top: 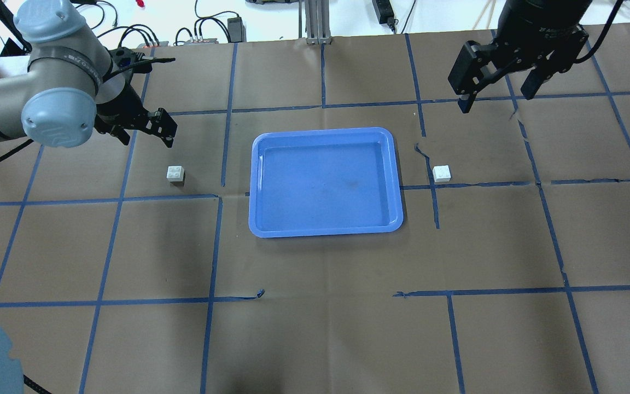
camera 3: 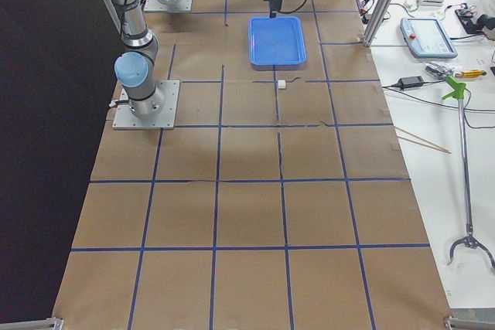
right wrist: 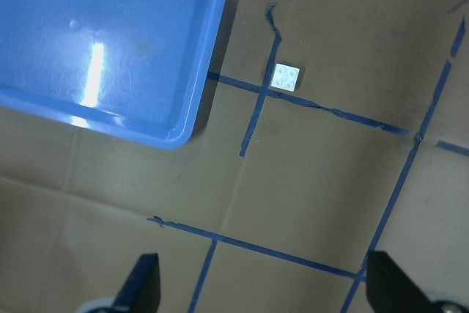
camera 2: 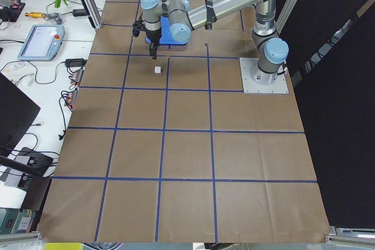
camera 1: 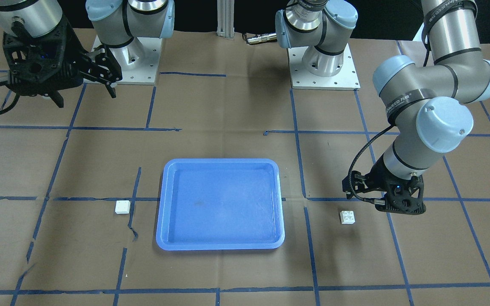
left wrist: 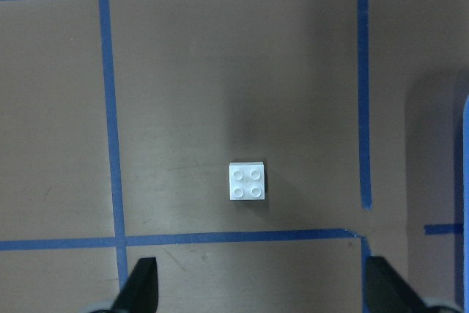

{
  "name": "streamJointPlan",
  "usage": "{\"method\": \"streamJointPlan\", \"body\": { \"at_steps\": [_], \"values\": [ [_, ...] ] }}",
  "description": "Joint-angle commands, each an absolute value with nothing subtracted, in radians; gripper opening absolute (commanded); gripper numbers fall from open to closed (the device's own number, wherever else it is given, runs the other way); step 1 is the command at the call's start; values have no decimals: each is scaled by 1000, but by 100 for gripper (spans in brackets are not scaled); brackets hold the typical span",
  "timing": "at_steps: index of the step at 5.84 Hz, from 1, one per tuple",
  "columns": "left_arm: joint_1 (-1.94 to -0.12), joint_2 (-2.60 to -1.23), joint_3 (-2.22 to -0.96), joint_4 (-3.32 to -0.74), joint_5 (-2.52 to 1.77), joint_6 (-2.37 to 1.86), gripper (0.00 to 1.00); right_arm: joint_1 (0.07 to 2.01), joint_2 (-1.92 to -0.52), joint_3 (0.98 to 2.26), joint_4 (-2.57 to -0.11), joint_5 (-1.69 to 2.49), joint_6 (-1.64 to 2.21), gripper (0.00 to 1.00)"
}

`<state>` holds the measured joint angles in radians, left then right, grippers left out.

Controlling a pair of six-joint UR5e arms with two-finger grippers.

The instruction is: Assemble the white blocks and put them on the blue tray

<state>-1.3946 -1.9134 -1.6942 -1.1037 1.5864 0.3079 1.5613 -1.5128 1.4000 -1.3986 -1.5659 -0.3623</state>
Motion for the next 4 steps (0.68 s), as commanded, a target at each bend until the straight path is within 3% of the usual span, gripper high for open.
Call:
{"method": "streamJointPlan", "body": {
  "at_steps": [1,4],
  "values": [
    [-1393,-2011,-1704,-1034,1589,331,100,1552,-1503,1404,-1394,-1574,-838,100],
    [-1393,-2072,-1729,-1032,1592,325,94,1452,-1502,1404,-1413,-1566,-1769,100]
  ]
}}
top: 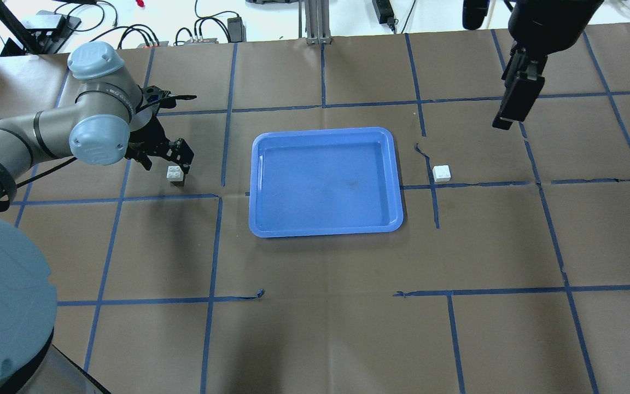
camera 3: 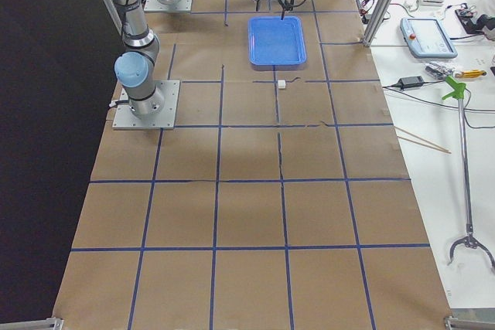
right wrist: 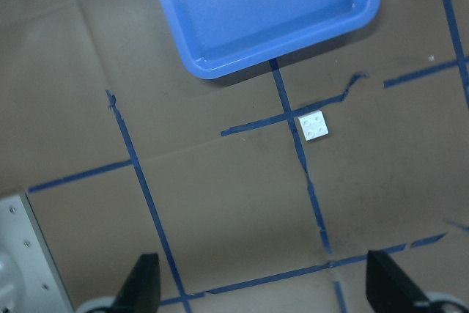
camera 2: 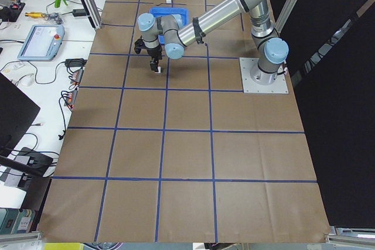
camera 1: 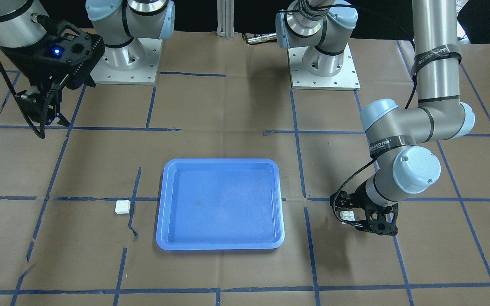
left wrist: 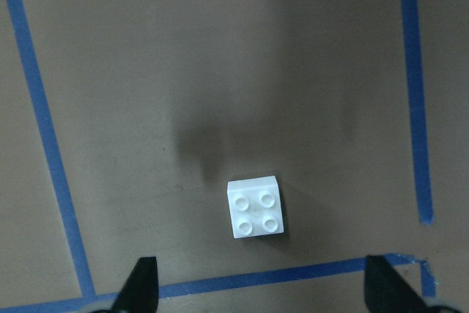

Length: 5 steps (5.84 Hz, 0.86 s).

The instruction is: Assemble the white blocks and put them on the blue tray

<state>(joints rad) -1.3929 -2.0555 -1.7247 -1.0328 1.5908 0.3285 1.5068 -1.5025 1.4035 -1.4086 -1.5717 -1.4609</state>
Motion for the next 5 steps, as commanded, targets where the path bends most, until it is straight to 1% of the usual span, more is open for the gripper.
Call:
{"method": "streamJointPlan", "body": {
  "at_steps": [1,2,3,4,5],
  "values": [
    [-1393,-2088,-1730,-1004,1592,318,90,1372,-1496,1404,-1405,-1546,-1820,100],
    [-1393,-2095,-1729,-990,1592,318,73,1358,-1455,1410,-1405,-1475,-1825,100],
    [-1393,-2097,-1724,-989,1592,318,44,1356,-1407,1417,-1413,-1363,-1841,100],
    [-1393,-2097,-1715,-991,1592,324,14,1350,-1378,1451,-1433,-1303,-1848,100],
    [-1393,-2074,-1709,-989,1597,334,2,1335,-1362,1535,-1571,-1278,-1848,100]
  ]
}}
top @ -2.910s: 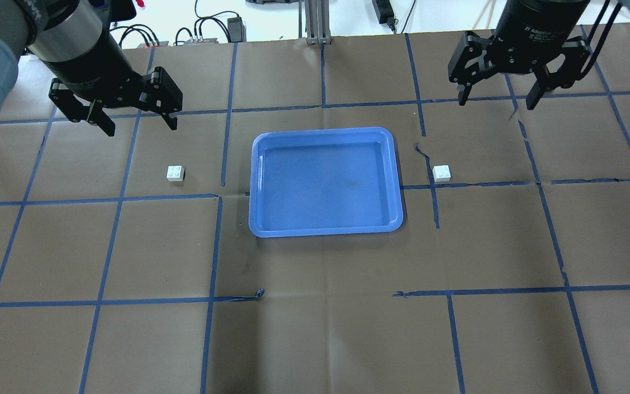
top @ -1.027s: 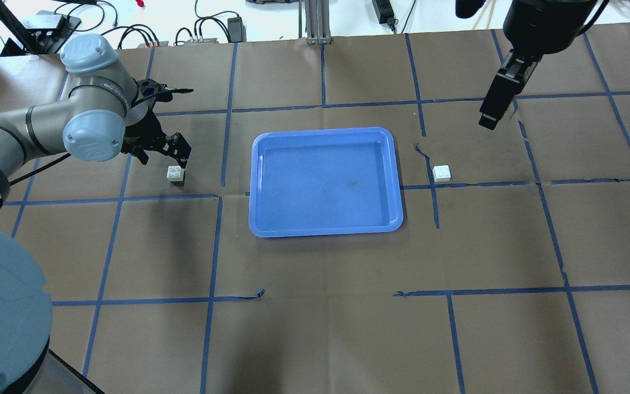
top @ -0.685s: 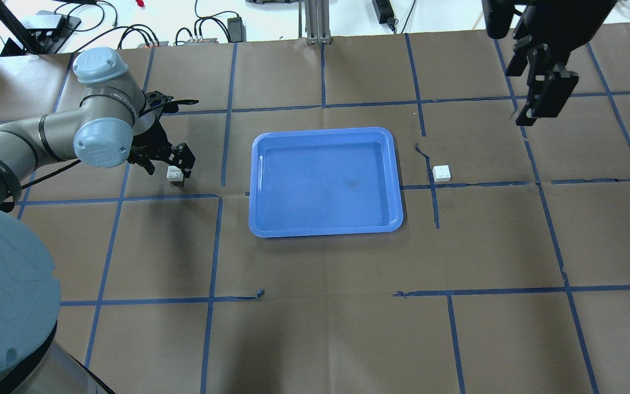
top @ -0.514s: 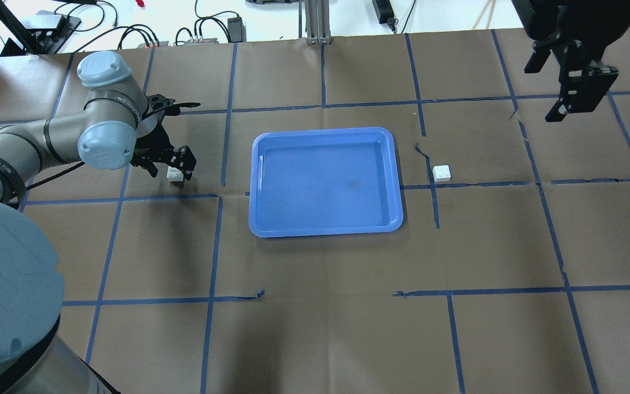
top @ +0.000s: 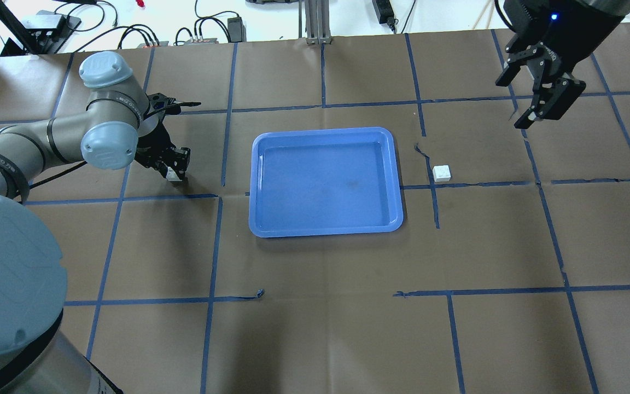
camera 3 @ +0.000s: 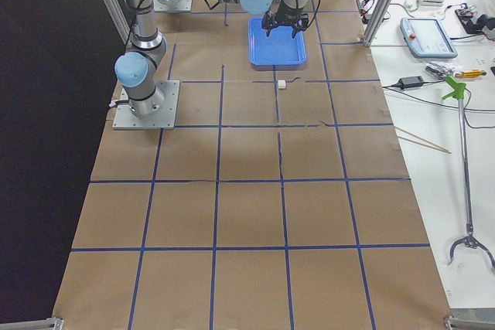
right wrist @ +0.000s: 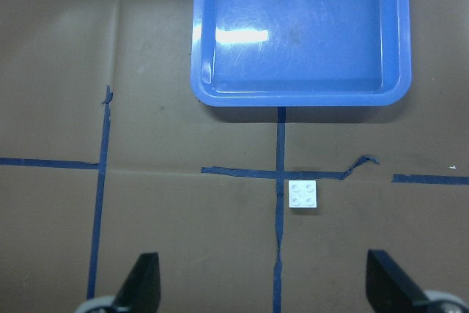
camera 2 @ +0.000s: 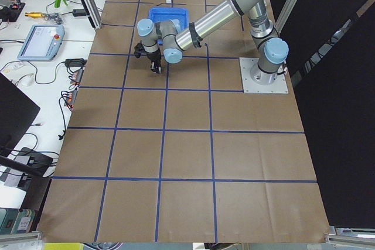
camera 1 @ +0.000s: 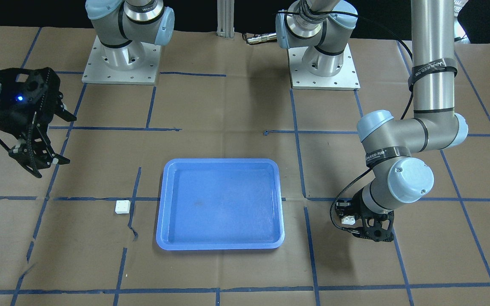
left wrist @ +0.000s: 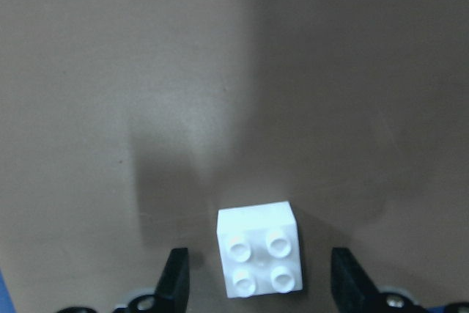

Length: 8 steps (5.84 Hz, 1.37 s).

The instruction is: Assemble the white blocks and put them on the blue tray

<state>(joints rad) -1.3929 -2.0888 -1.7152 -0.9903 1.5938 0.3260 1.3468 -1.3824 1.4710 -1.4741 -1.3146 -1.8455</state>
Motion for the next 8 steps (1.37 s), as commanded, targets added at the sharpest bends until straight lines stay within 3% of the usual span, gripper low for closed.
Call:
{"method": "streamJointPlan", "body": {
  "at_steps": [1,2,3,8],
  "values": [
    [-1394,-2056,-1700,-988,1615,347,1,1335,-1347,1666,-1802,-1241,-1842,100],
    [-1420,-2008,-1701,-1002,1621,473,1,1332,-1338,1781,-1983,-1239,-1838,100],
    [-1486,-1976,-1713,-1003,1618,664,2,1312,-1304,1816,-2052,-1238,-1841,100],
    [-1877,-2000,-1703,-944,1595,1116,2,1308,-1168,1881,-2210,-1180,-1848,100]
  ]
}}
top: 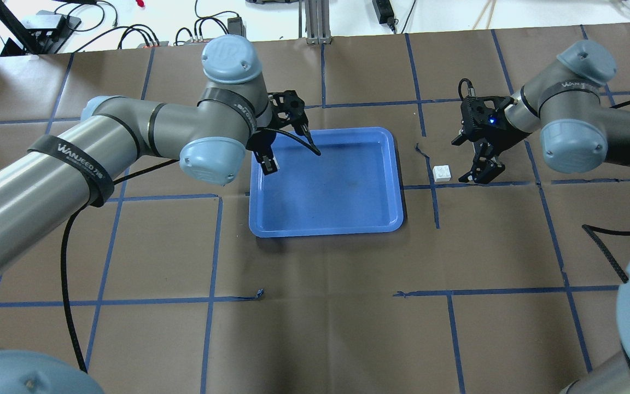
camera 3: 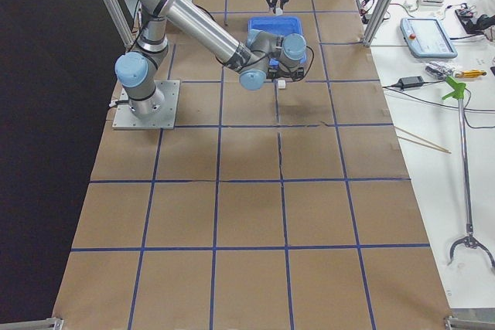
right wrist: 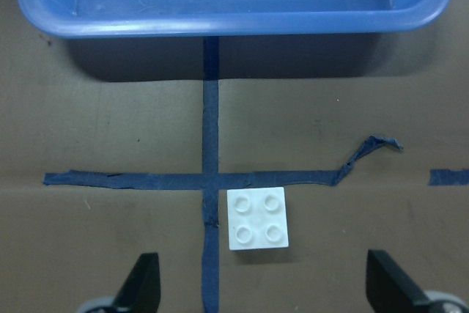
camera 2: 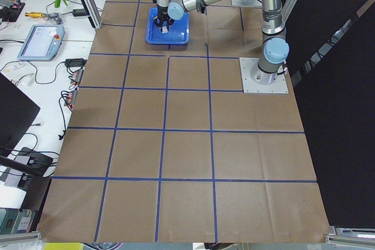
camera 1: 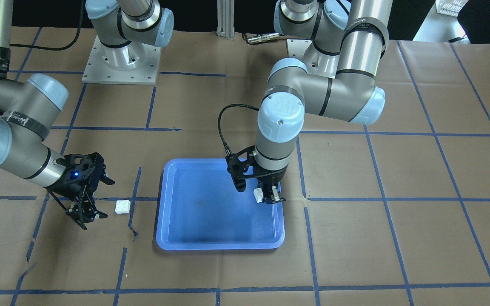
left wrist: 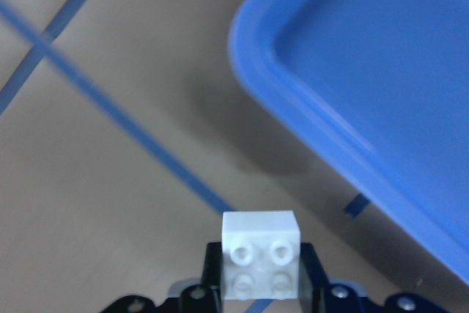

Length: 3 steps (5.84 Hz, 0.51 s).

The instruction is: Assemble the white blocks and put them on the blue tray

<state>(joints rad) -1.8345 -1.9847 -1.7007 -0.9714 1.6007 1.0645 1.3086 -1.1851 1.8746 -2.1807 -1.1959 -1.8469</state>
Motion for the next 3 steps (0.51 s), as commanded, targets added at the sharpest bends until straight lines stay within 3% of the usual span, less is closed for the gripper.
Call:
{"method": "streamJointPlan", "body": {
  "at_steps": [1,3],
  "values": [
    [-1905,-2012,-1701,-940,1594,1127,2,1310,-1154,1882,-2223,-1175,-1848,100],
    [-1928,-2084,-1698,-875,1595,1154,4,1310,-1126,1887,-2220,-1177,-1850,100]
  ]
}}
